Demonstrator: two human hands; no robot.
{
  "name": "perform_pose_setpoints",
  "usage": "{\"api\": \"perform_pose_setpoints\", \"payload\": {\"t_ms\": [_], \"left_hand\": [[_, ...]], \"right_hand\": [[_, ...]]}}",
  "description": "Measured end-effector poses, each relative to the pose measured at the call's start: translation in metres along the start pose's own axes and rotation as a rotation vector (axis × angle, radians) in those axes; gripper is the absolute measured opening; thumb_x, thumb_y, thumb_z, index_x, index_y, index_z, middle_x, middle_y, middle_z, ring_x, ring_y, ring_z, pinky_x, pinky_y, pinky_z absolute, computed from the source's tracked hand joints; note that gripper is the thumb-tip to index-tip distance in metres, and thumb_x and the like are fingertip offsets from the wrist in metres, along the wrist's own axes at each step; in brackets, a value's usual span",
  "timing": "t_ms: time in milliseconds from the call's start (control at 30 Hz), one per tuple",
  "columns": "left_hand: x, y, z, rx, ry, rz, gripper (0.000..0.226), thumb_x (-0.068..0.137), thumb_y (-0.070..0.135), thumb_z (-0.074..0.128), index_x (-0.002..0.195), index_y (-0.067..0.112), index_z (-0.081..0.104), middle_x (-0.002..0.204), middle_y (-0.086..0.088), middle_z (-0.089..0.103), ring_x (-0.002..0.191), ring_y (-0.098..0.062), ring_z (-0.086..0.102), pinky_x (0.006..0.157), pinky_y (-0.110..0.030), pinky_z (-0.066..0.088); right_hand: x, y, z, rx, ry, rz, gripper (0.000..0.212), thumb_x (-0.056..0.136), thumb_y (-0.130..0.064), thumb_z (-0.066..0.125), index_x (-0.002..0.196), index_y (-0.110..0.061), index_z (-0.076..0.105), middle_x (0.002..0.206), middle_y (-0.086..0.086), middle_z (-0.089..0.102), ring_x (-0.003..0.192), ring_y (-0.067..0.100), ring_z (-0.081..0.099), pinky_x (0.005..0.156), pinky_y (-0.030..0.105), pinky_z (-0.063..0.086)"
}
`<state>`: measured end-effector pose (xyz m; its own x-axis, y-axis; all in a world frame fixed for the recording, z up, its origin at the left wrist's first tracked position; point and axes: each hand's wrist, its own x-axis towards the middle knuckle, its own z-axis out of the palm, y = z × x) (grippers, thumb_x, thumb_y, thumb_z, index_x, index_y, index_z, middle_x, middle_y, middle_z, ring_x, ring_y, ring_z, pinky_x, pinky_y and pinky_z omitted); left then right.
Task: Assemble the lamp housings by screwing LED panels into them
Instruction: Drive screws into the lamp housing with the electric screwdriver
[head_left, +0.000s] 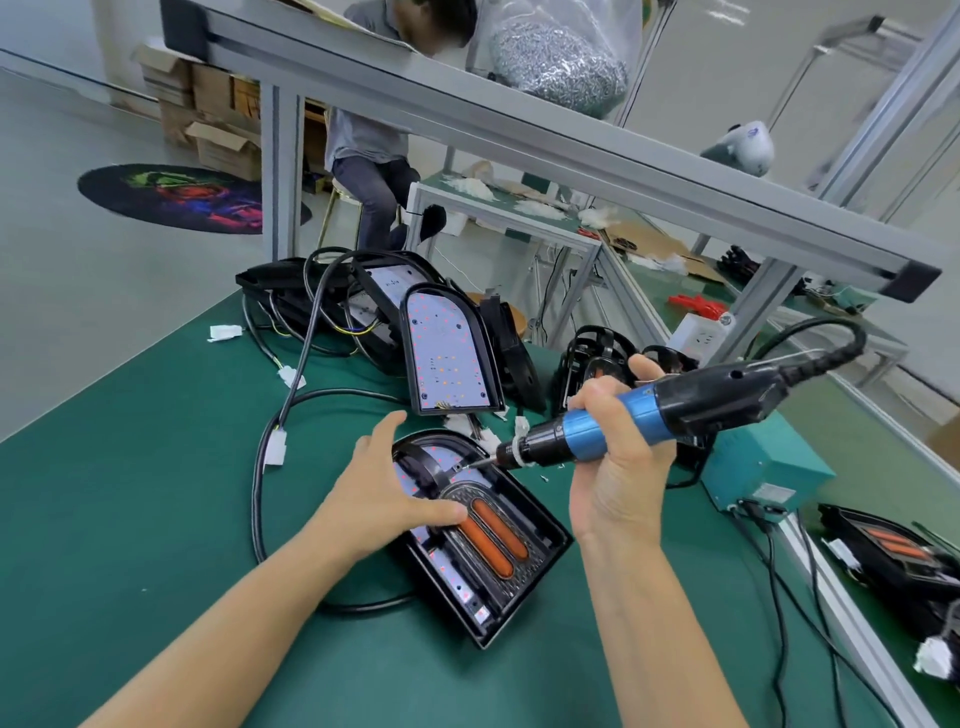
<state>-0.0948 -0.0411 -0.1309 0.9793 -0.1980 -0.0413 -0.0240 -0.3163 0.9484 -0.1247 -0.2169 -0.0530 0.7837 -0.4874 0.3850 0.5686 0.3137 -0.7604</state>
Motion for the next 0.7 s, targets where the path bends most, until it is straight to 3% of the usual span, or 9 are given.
{"api": "perform_pose_setpoints", "payload": {"t_ms": [233,567,700], "left_hand": [[0.0,0.001,0.003,0.035,0.014,0.042,0.12,0.052,0.033,0.092,0.148,0.03,0.02,0.139,0.006,0.031,0.13,-0.011,0.033,0.098,-0.025,0.029],[-0.003,0.009,0.007,0.115,0.052,0.085,0.114,0.054,0.037,0.091,0.146,0.022,0.026,0.123,0.01,0.032,0.119,-0.011,0.039,0.097,-0.024,0.032],[-0.002,0.011,0.01,0.091,0.072,0.116,0.114,0.052,0.036,0.092,0.145,0.02,0.028,0.122,0.009,0.033,0.113,-0.006,0.037,0.095,-0.021,0.03]], "right_hand": [[0.002,-0.001,0.004,-0.018,-0.003,-0.004,0.04,0.073,-0.001,0.067,0.105,-0.022,0.055,0.071,-0.003,0.053,0.081,0.023,0.048,0.084,0.034,0.046],[0.0,-0.005,0.01,-0.044,-0.07,-0.029,0.041,0.074,0.0,0.067,0.106,-0.022,0.054,0.07,-0.004,0.053,0.08,0.021,0.05,0.084,0.033,0.048],[-0.002,-0.002,0.018,-0.06,-0.114,-0.06,0.04,0.074,0.002,0.065,0.105,-0.022,0.055,0.069,-0.005,0.055,0.075,0.014,0.053,0.078,0.024,0.049]]}}
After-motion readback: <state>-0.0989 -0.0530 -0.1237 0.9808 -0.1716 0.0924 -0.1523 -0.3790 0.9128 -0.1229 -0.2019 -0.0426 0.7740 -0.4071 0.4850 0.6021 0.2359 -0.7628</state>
